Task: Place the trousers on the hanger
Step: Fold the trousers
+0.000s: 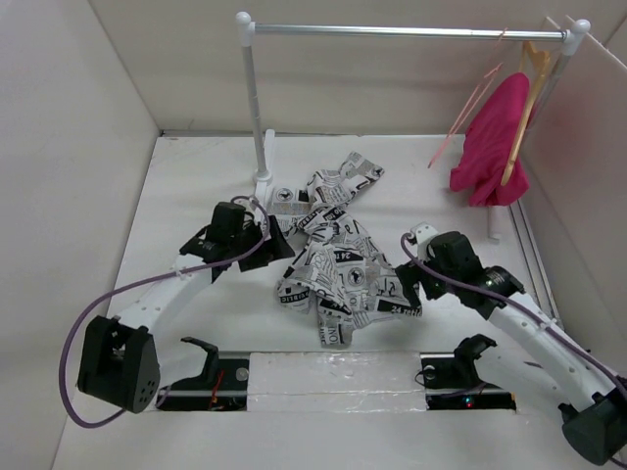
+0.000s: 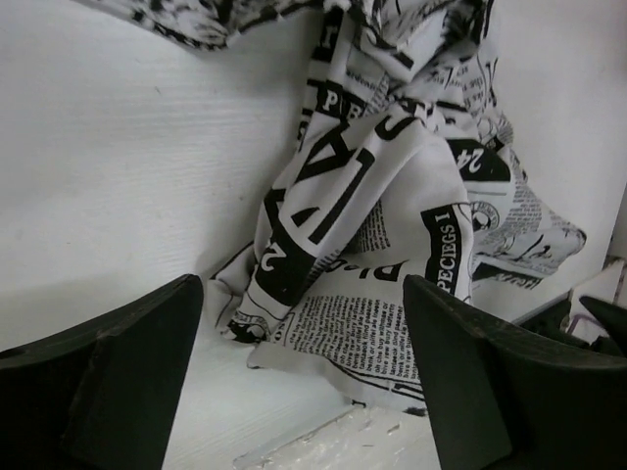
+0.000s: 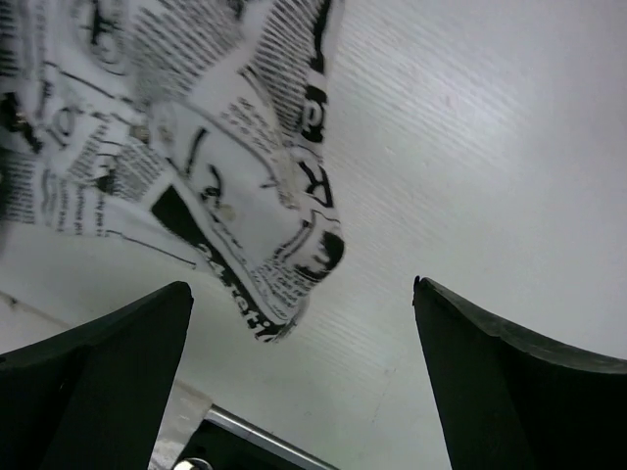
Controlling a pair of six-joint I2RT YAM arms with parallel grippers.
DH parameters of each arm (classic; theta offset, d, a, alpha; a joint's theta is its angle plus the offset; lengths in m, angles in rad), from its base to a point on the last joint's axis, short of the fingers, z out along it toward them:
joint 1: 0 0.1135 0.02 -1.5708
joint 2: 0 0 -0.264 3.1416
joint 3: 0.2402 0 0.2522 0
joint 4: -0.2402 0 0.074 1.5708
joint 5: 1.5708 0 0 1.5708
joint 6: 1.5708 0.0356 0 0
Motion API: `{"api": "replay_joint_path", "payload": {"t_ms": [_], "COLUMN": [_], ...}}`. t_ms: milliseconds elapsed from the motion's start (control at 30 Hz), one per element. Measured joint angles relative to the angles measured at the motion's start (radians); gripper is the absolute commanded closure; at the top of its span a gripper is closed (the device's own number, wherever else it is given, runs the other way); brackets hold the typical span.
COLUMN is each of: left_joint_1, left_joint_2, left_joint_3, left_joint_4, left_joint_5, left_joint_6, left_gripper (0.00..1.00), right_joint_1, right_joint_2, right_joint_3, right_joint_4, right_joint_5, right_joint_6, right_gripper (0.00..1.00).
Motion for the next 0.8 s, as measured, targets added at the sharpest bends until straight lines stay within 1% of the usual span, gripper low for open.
{"api": "replay_joint_path", "payload": {"t_ms": [100,167,200,233,300,333,367,400,433,467,533,600,700,733,767,800], "left_joint_1": [-0.043,-0.047,-0.048,-0.048,-0.051,-0.056,-0.064,-0.078,-0.097,-0.121,-0.153,-0.164,-0.165,-0.165,-0.165,-0.164], "left_joint_2": [0.01,-0.01,-0.022,-0.034,-0.047,-0.049,-0.045,-0.038,-0.03,-0.019,-0.008,-0.011,-0.063,-0.098,-0.134,-0.166], "left_joint_3": [-0.045,-0.095,-0.121,-0.147,-0.192,-0.214,-0.232,-0.244,-0.251,-0.252,-0.238,-0.192,-0.065,-0.024,0.011,0.039], "left_joint_4": [0.021,0.021,0.021,0.021,0.031,0.051,0.064,0.081,0.105,0.127,0.145,0.111,0.032,0.016,0.009,0.006], "left_joint_5": [0.012,0.033,0.043,0.056,0.082,0.098,0.116,0.131,0.135,0.14,0.135,0.109,0.047,0.035,0.032,0.04], "left_joint_6": [-0.037,-0.059,-0.069,-0.08,-0.101,-0.118,-0.13,-0.157,-0.18,-0.194,-0.213,-0.219,-0.215,-0.211,-0.204,-0.197], "left_gripper": [0.14,0.13,0.14,0.2,0.3,0.58,0.58,0.85,0.96,1.0,1.0,1.0,1.0,1.0,1.0,0.72], "right_joint_1": [-0.103,-0.164,-0.186,-0.202,-0.218,-0.22,-0.222,-0.222,-0.222,-0.222,-0.222,-0.223,-0.247,-0.274,-0.306,-0.341], "right_joint_2": [-0.01,-0.006,-0.003,0.003,0.017,0.024,0.033,0.037,0.044,0.05,0.061,0.069,0.101,0.132,0.164,0.2], "right_joint_3": [-0.085,-0.134,-0.158,-0.18,-0.205,-0.207,-0.207,-0.201,-0.187,-0.161,-0.085,0.012,0.16,0.201,0.234,0.262], "right_joint_4": [0.029,0.076,0.106,0.138,0.182,0.196,0.218,0.227,0.223,0.217,0.204,0.19,0.185,0.189,0.198,0.209], "right_joint_5": [-0.04,-0.089,-0.122,-0.151,-0.208,-0.226,-0.248,-0.257,-0.265,-0.265,-0.261,-0.234,-0.153,-0.122,-0.089,-0.053], "right_joint_6": [0.049,0.061,0.067,0.065,0.07,0.067,0.067,0.055,0.043,0.028,-0.002,-0.031,-0.079,-0.089,-0.098,-0.102], "right_gripper": [0.0,0.09,0.35,0.55,0.8,1.0,1.0,1.0,1.0,1.0,1.0,1.0,1.0,0.98,0.83,0.36]}}
